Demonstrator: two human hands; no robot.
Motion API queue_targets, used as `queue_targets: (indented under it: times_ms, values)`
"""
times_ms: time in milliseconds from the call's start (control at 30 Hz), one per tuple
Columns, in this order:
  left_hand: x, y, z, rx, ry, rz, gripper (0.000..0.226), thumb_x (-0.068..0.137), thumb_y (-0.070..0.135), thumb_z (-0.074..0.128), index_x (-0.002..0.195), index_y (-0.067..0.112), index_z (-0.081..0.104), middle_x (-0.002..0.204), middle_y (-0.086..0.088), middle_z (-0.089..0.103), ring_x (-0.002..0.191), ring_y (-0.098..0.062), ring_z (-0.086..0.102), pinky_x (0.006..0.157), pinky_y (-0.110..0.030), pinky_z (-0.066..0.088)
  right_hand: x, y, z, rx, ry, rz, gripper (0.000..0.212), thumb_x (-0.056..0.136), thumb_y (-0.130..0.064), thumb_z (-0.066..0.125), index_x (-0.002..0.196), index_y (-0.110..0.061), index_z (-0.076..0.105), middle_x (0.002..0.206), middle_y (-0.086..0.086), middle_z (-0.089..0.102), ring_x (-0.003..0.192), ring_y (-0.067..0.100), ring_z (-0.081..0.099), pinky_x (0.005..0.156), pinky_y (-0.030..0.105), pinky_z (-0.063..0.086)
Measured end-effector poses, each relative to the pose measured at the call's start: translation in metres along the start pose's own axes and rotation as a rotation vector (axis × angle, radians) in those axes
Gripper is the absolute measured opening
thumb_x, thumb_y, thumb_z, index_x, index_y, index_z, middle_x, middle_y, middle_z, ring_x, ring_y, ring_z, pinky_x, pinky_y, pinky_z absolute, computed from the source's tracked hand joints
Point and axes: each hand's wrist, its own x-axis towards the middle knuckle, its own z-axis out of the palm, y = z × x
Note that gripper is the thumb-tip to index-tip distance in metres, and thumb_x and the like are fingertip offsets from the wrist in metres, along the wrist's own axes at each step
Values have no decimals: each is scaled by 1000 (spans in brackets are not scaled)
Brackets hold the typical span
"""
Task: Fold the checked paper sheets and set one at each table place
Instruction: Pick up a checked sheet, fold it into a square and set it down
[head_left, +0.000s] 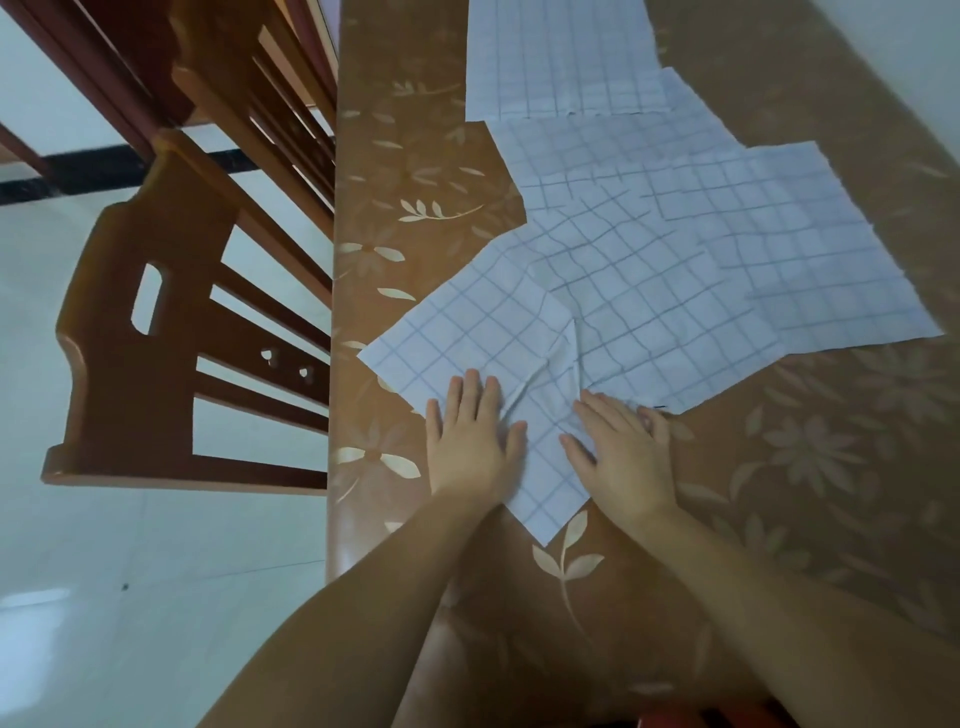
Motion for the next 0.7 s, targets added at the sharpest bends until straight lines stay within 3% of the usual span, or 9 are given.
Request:
queue_targets:
  times_ms: [100, 133, 233, 300, 367, 467, 600, 700]
  values:
    - [0, -4, -1, -111, 127, 8, 37, 99, 36, 46, 132, 22, 56, 153, 4, 42, 148, -16, 22, 121, -42, 7, 6, 4, -7, 58, 26, -41, 10, 87, -24, 66, 92, -24, 76, 97, -10, 75, 94, 12, 69, 101, 34, 21]
    - [1, -4, -2, -130, 167, 11, 29, 98, 30, 51, 122, 20, 63, 143, 5, 52, 144, -16, 33, 119, -41, 14, 7, 3, -11, 64, -1, -27, 9, 87, -20, 67, 85, -25, 75, 88, -11, 74, 85, 12, 69, 100, 32, 20]
    - [1, -4, -6, -165, 212, 31, 14, 92, 19, 58, 96, 13, 70, 110, 2, 68, 115, -18, 57, 102, -30, 28, -2, 1, -21, 133, -93, 15, 16, 88, -16, 65, 77, -21, 74, 74, -7, 72, 68, 14, 63, 97, 33, 31]
    - [-1, -3, -9, -178, 186, 75, 9, 89, 17, 62, 89, 12, 69, 97, 1, 68, 97, -21, 62, 92, -31, 38, -12, 3, -30, 211, -126, 12, 13, 85, -14, 68, 75, -17, 75, 69, -6, 70, 59, 14, 55, 78, 31, 45]
    - [-4, 3, -16, -196, 151, 120, 8, 89, 18, 63, 91, 14, 70, 93, 2, 69, 91, -22, 64, 86, -39, 47, -23, 7, -42, 269, -231, 52, 10, 86, -18, 67, 79, -17, 74, 69, -8, 64, 62, 11, 53, 65, 24, 42]
    - [-6, 20, -37, -207, 110, 164, 13, 92, 21, 62, 98, 13, 71, 98, -2, 73, 94, -24, 65, 82, -34, 48, -32, 18, -62, 361, -309, 105, 7, 85, -23, 69, 82, -17, 70, 67, -14, 52, 64, 5, 50, 64, 23, 42]
    - [-6, 49, -75, -148, 58, 240, 17, 94, 22, 58, 102, 15, 71, 99, -1, 74, 95, -22, 66, 78, -33, 50, -28, 30, -98, 300, -242, 80, 8, 89, -29, 64, 83, -24, 61, 74, -16, 49, 69, 7, 51, 69, 27, 46]
    - [-10, 72, -109, -56, 74, 330, 17, 93, 26, 59, 103, 19, 71, 96, 1, 74, 90, -23, 66, 74, -39, 53, -11, 29, -134, 299, -178, 37, 12, 92, -31, 60, 100, -23, 63, 90, -12, 52, 80, 9, 53, 74, 27, 45]
